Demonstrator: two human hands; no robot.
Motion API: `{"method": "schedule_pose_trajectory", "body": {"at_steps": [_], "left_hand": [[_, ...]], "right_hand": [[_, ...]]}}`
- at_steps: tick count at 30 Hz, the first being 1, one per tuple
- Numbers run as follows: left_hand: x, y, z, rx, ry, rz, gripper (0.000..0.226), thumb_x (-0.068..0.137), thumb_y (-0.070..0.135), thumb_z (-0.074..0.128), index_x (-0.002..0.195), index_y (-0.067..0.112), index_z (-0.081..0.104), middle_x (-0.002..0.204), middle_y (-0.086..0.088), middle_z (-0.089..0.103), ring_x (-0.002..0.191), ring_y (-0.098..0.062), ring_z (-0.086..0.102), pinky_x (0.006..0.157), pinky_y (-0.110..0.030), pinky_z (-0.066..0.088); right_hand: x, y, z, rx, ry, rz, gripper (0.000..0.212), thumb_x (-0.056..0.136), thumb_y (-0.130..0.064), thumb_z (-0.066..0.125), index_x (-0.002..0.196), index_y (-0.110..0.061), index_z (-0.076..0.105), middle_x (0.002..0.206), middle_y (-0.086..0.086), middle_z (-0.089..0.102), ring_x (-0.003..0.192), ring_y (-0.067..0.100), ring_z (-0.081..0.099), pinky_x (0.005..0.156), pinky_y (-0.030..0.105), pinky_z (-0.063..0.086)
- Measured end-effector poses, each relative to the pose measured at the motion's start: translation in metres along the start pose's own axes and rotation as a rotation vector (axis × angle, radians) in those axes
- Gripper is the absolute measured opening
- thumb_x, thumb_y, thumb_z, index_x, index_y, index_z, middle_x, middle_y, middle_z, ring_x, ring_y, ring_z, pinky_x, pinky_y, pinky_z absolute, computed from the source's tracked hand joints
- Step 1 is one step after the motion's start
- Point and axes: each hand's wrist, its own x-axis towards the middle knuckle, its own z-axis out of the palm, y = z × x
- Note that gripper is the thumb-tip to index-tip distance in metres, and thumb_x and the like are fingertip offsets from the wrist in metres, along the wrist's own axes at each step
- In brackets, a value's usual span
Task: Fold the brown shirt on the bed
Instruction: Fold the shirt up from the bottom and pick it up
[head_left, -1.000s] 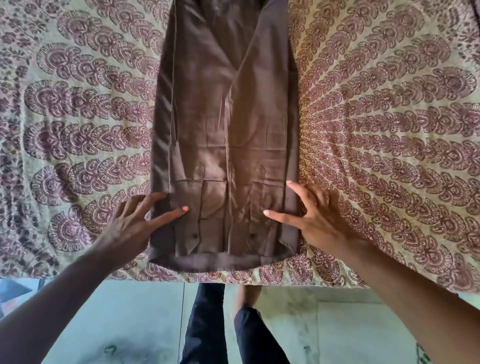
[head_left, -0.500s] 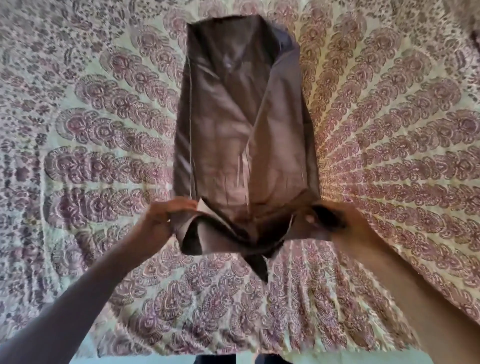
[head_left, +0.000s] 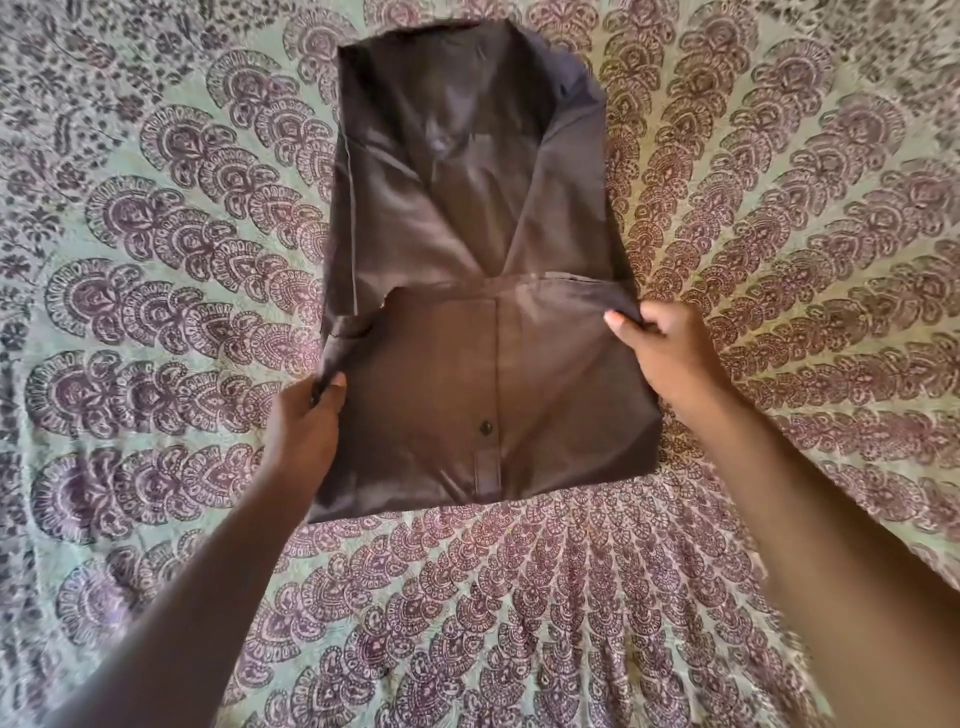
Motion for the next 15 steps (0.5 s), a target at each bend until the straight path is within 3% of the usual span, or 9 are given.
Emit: {"method": "schedule_pose_trajectory", "body": {"at_steps": [3, 5, 7, 9, 10, 12, 14, 15], "left_hand": [[-0.004, 0.005, 0.0, 0.092, 0.122, 0.058, 0.01, 0.103, 0.026, 0.063, 0.096, 0.019, 0.064, 0.096, -0.01, 0.073, 0.102, -0.036, 0.068, 0.091, -0.05, 0.053], [-0.013, 0.008, 0.006, 0.258, 0.266, 0.166, 0.028, 0.098, 0.021, 0.065, 0.122, 0.013, 0.054, 0.117, -0.018, 0.068, 0.112, -0.038, 0.061, 0.098, -0.055, 0.048], [-0.025, 0.012, 0.016, 0.467, 0.378, 0.398, 0.046, 0.095, 0.026, 0.063, 0.134, 0.01, 0.046, 0.133, -0.021, 0.055, 0.12, -0.039, 0.051, 0.101, -0.056, 0.042], [-0.035, 0.013, 0.029, 0.645, 0.26, 0.66, 0.053, 0.095, 0.038, 0.055, 0.141, 0.014, 0.047, 0.147, -0.018, 0.049, 0.128, -0.037, 0.049, 0.103, -0.054, 0.041], [-0.037, 0.011, 0.035, 0.738, 0.145, 0.752, 0.057, 0.097, 0.044, 0.051, 0.147, 0.018, 0.047, 0.157, -0.013, 0.044, 0.138, -0.035, 0.046, 0.108, -0.053, 0.039], [-0.034, 0.004, 0.049, 0.888, -0.013, 0.837, 0.064, 0.1, 0.056, 0.047, 0.157, 0.028, 0.041, 0.17, -0.006, 0.028, 0.154, -0.031, 0.03, 0.117, -0.054, 0.032], [-0.026, -0.001, 0.059, 0.964, -0.047, 0.832, 0.069, 0.099, 0.066, 0.041, 0.162, 0.038, 0.032, 0.175, -0.001, 0.014, 0.16, -0.03, 0.018, 0.122, -0.058, 0.026], [-0.022, -0.003, 0.063, 0.989, -0.042, 0.823, 0.071, 0.098, 0.07, 0.038, 0.162, 0.041, 0.027, 0.176, 0.001, 0.009, 0.161, -0.03, 0.014, 0.122, -0.061, 0.023]], "right_hand": [[0.007, -0.009, 0.001, -0.048, 0.025, -0.006, 0.042, 0.093, -0.037, 0.07, 0.082, 0.002, 0.062, 0.074, 0.014, 0.063, 0.067, 0.016, 0.049, 0.057, 0.03, 0.036], [0.003, -0.022, 0.006, -0.103, 0.125, 0.007, 0.027, 0.096, -0.031, 0.072, 0.106, -0.006, 0.069, 0.092, 0.007, 0.07, 0.079, 0.017, 0.06, 0.066, 0.025, 0.048], [-0.015, -0.035, 0.01, -0.224, 0.331, -0.14, 0.032, 0.098, -0.03, 0.068, 0.12, -0.007, 0.065, 0.108, 0.009, 0.067, 0.096, 0.025, 0.062, 0.085, 0.039, 0.052], [-0.044, -0.043, 0.021, -0.374, 0.463, -0.377, 0.037, 0.101, -0.032, 0.062, 0.127, -0.004, 0.063, 0.126, 0.016, 0.062, 0.116, 0.034, 0.058, 0.096, 0.046, 0.048], [-0.059, -0.043, 0.031, -0.403, 0.421, -0.475, 0.041, 0.102, -0.033, 0.061, 0.13, -0.003, 0.063, 0.135, 0.019, 0.059, 0.125, 0.037, 0.055, 0.101, 0.048, 0.046], [-0.083, -0.033, 0.051, -0.495, 0.173, -0.571, 0.053, 0.103, -0.043, 0.056, 0.143, -0.008, 0.057, 0.156, 0.019, 0.044, 0.144, 0.037, 0.043, 0.108, 0.051, 0.041], [-0.092, -0.012, 0.065, -0.668, -0.084, -0.551, 0.064, 0.103, -0.06, 0.044, 0.157, -0.028, 0.04, 0.171, 0.01, 0.019, 0.157, 0.031, 0.021, 0.114, 0.055, 0.034], [-0.088, -0.001, 0.066, -0.744, -0.136, -0.538, 0.066, 0.101, -0.067, 0.039, 0.16, -0.038, 0.031, 0.173, 0.005, 0.009, 0.159, 0.029, 0.014, 0.116, 0.058, 0.03]]}}
